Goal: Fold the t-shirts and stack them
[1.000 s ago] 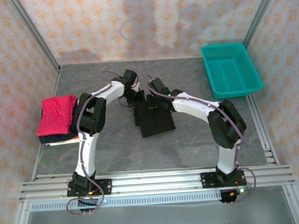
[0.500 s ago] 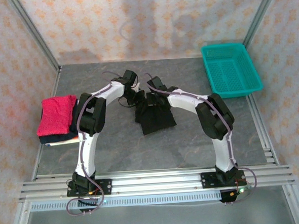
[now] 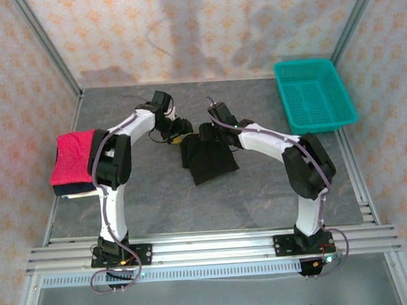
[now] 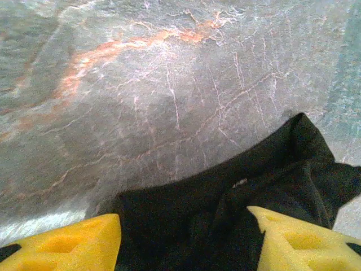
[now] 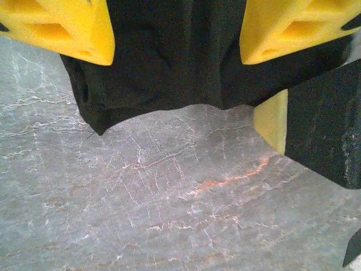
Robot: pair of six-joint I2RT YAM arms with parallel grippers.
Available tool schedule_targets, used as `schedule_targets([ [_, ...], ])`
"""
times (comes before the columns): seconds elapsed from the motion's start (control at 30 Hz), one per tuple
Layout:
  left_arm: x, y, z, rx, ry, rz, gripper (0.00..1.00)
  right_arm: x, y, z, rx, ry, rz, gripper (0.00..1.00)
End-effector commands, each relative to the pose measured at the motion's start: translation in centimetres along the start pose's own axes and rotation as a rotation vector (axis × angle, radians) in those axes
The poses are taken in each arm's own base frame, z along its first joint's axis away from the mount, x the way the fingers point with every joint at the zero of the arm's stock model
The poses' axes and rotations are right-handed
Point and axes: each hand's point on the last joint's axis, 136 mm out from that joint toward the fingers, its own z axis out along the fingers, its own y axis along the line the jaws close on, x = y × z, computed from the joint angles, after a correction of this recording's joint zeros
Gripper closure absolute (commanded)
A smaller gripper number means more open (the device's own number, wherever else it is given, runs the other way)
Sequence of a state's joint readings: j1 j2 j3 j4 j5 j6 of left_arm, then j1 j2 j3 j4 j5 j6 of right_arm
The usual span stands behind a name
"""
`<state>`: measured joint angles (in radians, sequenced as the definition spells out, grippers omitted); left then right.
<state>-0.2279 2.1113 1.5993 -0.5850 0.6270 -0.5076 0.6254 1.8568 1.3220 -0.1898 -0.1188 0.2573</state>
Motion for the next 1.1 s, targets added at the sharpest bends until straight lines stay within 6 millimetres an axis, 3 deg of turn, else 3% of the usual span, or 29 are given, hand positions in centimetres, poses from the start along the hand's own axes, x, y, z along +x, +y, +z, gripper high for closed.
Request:
schedule_targets([
  [0.0,-0.2,0.7,-2.3,-0.014,-0.052,-0.022,0.36,-0.2,1.1,-1.9,0.000,-0.034,-0.048,0.38],
  [0.17,0.9,3.0,-4.8,-0.029,-0.131,-0.043,0.36,2.3,3.6,-2.2,-0.002,0.033,-0.150,0.37],
  [0.37,5.7,4.4,-5.4,0.054,-0.145,-0.067,0.39,6.5,6.8,-0.8,-0.028,0.151,-0.229,0.37],
  [0.53,8.3,4.7,-5.1,0.132,-0.156,-0.087,0.43,8.9,6.6,0.3,0.031,0.248,-0.235,0.39],
  [0.8,9.2,4.8,-3.2,0.130,-0.125,-0.089,0.50,9.4,5.4,1.3,0.132,0.301,-0.243,0.68],
  [0.93,9.4,4.2,-2.7,0.136,-0.116,-0.083,0.54,9.2,4.9,1.1,0.164,0.303,-0.240,0.97],
  [1.07,9.9,3.6,-2.3,0.143,-0.107,-0.074,0.64,8.5,5.3,0.7,0.131,0.268,-0.217,1.00],
])
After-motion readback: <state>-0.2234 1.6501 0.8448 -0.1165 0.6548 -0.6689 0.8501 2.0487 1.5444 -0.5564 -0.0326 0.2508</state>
